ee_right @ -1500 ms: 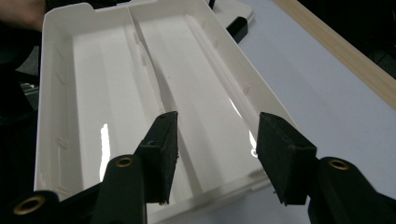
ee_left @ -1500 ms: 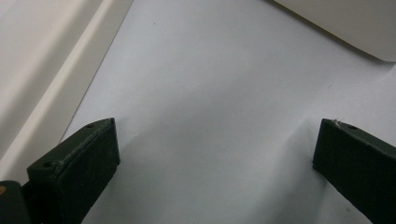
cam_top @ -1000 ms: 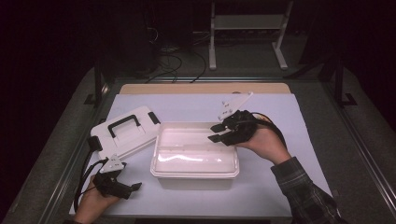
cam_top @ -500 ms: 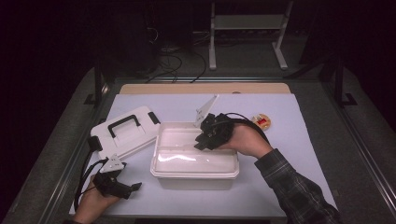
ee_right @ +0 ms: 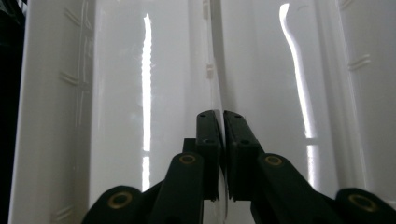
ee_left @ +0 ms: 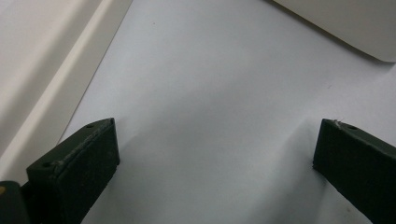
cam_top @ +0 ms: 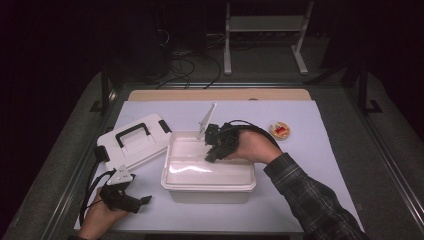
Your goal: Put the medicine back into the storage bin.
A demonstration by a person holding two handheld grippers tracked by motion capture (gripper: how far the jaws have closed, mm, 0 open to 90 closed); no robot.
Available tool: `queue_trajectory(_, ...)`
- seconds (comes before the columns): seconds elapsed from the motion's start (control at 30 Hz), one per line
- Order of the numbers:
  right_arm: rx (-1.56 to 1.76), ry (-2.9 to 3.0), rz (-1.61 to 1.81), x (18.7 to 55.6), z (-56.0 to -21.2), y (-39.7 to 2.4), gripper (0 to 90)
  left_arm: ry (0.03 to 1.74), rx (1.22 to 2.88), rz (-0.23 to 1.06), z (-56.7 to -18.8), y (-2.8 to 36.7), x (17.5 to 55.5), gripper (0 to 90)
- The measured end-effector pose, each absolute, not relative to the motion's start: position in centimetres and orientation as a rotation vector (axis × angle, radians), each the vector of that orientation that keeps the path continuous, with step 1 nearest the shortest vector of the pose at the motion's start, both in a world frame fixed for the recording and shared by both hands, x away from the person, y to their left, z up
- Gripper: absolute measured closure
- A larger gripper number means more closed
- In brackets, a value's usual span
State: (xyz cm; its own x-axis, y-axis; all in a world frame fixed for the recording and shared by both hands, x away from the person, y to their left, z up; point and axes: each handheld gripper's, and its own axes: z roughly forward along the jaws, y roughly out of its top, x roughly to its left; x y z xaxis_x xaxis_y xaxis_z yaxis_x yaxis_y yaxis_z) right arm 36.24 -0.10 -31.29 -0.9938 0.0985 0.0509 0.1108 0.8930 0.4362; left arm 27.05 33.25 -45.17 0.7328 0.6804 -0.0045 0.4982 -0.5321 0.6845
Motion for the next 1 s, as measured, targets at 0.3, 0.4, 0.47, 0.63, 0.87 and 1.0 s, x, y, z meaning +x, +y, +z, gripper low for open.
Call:
queue_trajectory(0.3,-0.134,-3.028,-0.675,36.3,-31.2,0.2,88.6,0.884,2.249,0.344,-45.2,33.3,27.1,0.0)
queue_trajectory(0.4,-0.125,-3.032,-0.669,36.3,-31.2,0.2,88.9,0.885,2.248,0.344,-45.2,33.2,27.1,0.0)
queue_trajectory(0.47,-0.122,-3.030,-0.662,36.3,-31.1,0.2,89.1,0.885,2.248,0.344,-45.2,33.2,27.1,0.0)
queue_trajectory(0.63,-0.111,-3.041,-0.657,36.2,-31.0,0.3,89.1,0.886,2.247,0.344,-45.2,33.2,27.1,0.0)
queue_trajectory(0.87,-0.101,-3.055,-0.671,36.0,-30.4,0.3,89.1,0.885,2.248,0.344,-45.2,33.2,27.1,0.0)
queue_trajectory(1.0,-0.118,-3.051,-0.716,36.0,-29.6,-0.2,89.1,0.885,2.249,0.345,-45.2,33.3,27.1,0.0)
